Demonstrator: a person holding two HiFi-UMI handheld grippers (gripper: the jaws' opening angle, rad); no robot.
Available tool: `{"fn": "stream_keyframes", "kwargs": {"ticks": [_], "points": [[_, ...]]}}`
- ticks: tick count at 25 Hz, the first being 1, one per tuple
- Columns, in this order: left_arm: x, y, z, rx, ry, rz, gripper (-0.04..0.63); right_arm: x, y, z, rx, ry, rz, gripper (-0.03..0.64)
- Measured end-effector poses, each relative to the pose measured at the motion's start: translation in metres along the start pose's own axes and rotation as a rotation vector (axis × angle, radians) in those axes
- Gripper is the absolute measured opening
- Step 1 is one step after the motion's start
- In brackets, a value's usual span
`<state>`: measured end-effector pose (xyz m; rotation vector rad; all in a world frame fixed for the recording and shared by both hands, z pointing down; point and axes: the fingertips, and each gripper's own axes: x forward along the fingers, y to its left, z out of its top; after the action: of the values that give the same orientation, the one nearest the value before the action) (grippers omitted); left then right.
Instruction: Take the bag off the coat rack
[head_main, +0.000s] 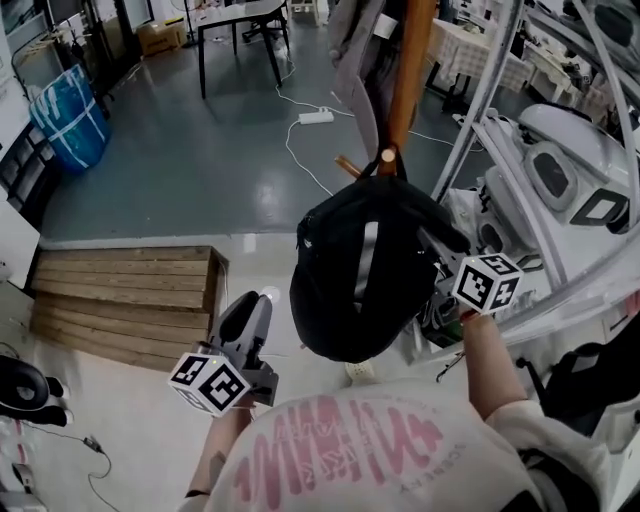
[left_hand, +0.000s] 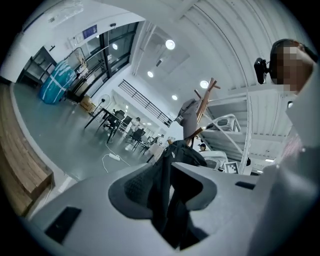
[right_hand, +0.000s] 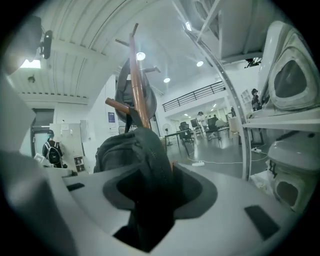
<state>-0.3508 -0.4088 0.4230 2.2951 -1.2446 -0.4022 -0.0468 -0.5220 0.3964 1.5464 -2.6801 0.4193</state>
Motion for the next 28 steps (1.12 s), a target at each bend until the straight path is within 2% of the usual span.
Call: {"fn": "stream_keyframes", "kwargs": {"ticks": [3,5,7,9,11,13,16,18,20,22,25,28], "points": [[0.026,-0.009,0.000,0.024,0.014,-0.041,0.190,0.003,-0.006,0.001,-0.005,0.024,0.084,0.167],[0.049,-0.019,-0.001,0.083,0.038,-0.070,0.247,0.006,-0.009,0.001,-0.012,0.034,0.132,0.167],[0.071,-0.035,-0.007,0.198,0.082,-0.105,0.287,0.006,-0.011,0.000,-0.017,0.042,0.178,0.167],[0.090,-0.051,-0.014,0.337,0.135,-0.137,0.299,0.007,-0.013,0.001,-0.022,0.042,0.217,0.167],[0.107,-0.060,-0.017,0.425,0.163,-0.146,0.301,0.010,-0.015,0.004,-0.025,0.036,0.255,0.170],[0.121,-0.061,-0.018,0.414,0.166,-0.154,0.302,0.012,-0.017,0.005,-0.021,0.034,0.292,0.173],[0.137,-0.065,-0.024,0.340,0.186,-0.211,0.301,0.013,-0.017,0.003,-0.002,0.039,0.335,0.176],[0.145,-0.070,-0.028,0.348,0.203,-0.241,0.299,0.013,-0.015,0.004,0.008,0.046,0.356,0.176],[0.151,-0.072,-0.033,0.397,0.214,-0.227,0.284,0.013,-0.014,0.005,0.008,0.053,0.357,0.173],[0.155,-0.069,-0.034,0.428,0.217,-0.186,0.198,0.011,-0.013,0.004,-0.001,0.052,0.334,0.166],[0.156,-0.066,-0.032,0.423,0.217,-0.155,0.146,0.005,-0.010,0.002,-0.010,0.048,0.301,0.156],[0.155,-0.066,-0.032,0.408,0.213,-0.147,0.135,0.006,-0.008,0.003,-0.015,0.052,0.279,0.150]]}}
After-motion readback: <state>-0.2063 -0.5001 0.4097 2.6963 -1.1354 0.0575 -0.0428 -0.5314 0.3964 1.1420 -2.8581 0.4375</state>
